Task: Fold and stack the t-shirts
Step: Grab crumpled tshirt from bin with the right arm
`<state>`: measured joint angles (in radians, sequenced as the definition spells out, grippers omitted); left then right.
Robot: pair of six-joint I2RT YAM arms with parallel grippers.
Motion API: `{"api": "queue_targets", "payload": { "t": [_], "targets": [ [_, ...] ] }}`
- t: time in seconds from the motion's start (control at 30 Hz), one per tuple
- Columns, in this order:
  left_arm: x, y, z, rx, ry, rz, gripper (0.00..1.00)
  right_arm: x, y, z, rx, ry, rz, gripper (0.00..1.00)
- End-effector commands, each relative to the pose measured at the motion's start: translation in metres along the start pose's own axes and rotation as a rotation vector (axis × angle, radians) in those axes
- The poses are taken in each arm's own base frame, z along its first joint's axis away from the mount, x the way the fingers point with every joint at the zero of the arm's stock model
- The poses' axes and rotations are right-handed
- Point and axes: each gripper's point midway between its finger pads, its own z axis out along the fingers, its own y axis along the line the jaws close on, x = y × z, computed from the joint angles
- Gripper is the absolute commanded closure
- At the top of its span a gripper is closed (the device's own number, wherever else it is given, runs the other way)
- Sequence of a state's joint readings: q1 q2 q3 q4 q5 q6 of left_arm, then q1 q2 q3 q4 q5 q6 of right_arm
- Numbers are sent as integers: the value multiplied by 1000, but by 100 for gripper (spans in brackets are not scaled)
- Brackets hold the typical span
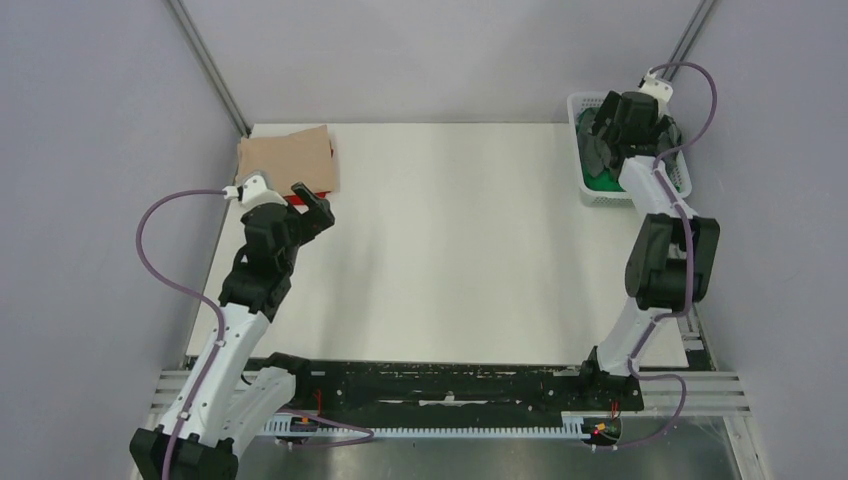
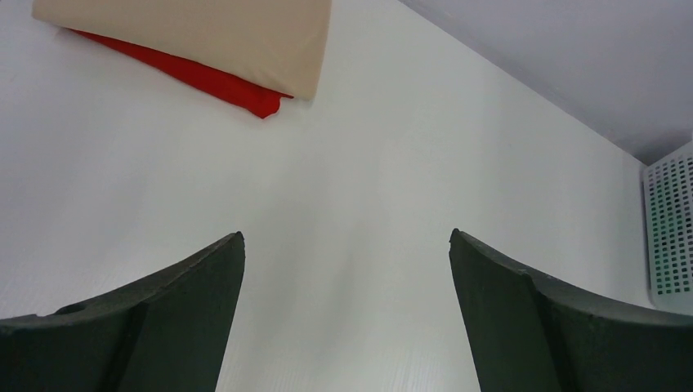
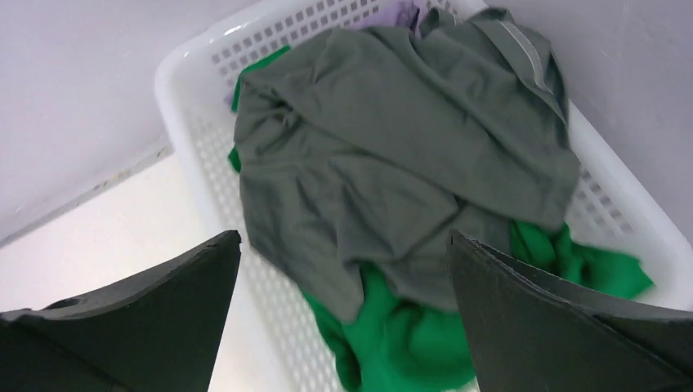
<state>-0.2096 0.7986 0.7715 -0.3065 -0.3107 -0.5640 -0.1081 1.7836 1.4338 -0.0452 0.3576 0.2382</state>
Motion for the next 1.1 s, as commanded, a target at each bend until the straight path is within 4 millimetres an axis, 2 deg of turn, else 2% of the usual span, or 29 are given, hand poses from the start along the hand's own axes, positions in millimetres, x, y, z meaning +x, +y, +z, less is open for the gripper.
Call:
{"api": "queue_targets", "payload": {
  "t": [0.0, 0.07, 0.13, 0.23, 0.33, 0.37, 0.4, 0.43, 0.53, 0.6, 0.63, 0.7, 0.83, 1.0, 1.07],
  "targets": [
    [-4, -11, 9, 45, -21, 7, 0, -30, 0, 52, 41, -93, 45, 2],
    [-1, -7, 15, 26, -22, 2, 0, -24, 3, 78, 29, -94, 39, 2],
    [0, -3, 20, 2, -43, -35, 0, -8, 3, 104, 23, -94, 41, 2],
    [0, -8, 24, 36, -75, -61, 0, 8, 5, 139, 5, -92, 45, 2],
    [-1, -10, 25, 50, -89, -66, 0, 19, 6, 162, -1, -86, 48, 1],
    [-2, -10, 25, 51, -92, -64, 0, 21, 7, 166, -9, -90, 50, 3],
    [-1, -10, 26, 49, -91, -61, 0, 22, 9, 169, -19, -96, 52, 9],
    [0, -9, 27, 45, -89, -61, 0, 23, 12, 171, -37, -106, 52, 20],
    [3, -10, 31, 43, -74, -58, 0, 20, 19, 173, -69, -138, 59, 58],
    [6, -14, 33, 60, -59, -59, 0, 13, 17, 174, -53, -153, 75, 83],
    [7, -16, 34, 66, -51, -58, 0, 4, 16, 172, -45, -167, 83, 100],
    [8, -19, 34, 80, -41, -57, 0, -16, 17, 165, -44, -205, 97, 100],
    [10, -19, 33, 86, -33, -57, 0, -77, 20, 137, -65, -321, 121, 100],
    [8, -28, 22, 164, -48, -53, 0, -164, 25, 77, -122, -488, 151, 100],
    [8, -29, 17, 184, -54, -57, 0, -192, 26, 53, -144, -542, 155, 100]
  ]
}}
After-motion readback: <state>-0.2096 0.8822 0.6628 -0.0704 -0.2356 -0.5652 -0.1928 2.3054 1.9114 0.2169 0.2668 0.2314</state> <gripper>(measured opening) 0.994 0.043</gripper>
